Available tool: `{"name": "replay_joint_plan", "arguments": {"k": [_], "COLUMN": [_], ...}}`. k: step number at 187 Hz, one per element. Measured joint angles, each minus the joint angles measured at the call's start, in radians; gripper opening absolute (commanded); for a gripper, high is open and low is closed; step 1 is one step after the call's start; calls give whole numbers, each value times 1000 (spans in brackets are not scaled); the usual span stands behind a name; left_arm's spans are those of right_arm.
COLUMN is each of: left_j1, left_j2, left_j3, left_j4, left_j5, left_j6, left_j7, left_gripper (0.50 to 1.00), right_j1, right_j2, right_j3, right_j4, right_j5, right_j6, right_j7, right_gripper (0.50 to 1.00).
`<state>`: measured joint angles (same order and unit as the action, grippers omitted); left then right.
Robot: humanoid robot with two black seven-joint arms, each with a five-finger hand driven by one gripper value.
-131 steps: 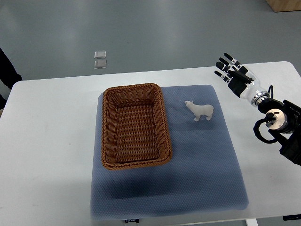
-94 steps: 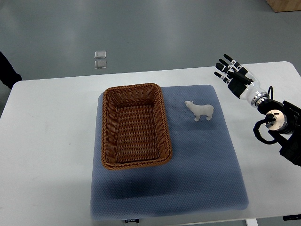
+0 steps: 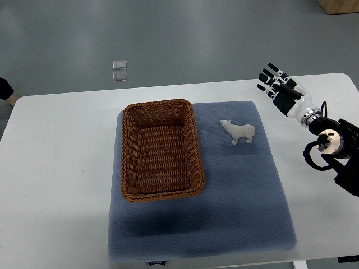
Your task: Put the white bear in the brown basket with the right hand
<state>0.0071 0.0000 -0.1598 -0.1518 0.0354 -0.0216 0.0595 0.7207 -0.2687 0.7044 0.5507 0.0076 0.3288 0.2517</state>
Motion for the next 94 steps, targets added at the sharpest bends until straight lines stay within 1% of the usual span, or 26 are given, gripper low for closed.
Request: {"name": "replay_joint_plan", "arguments": {"k": [94], "left_j1": [0], "left_j2": [0], "left_j3": [-1], "left_j4": [0], "left_j5": [0], "left_j6": [0], "left_j7": [0], "left_gripper": [1000], "right_j1": [8], "right_j2": [-11], "right_j3": [-3], "right_j4": [-4], "right_j5": [-2], "right_j6": [2], "right_j7": [0], "right_gripper": [932]}}
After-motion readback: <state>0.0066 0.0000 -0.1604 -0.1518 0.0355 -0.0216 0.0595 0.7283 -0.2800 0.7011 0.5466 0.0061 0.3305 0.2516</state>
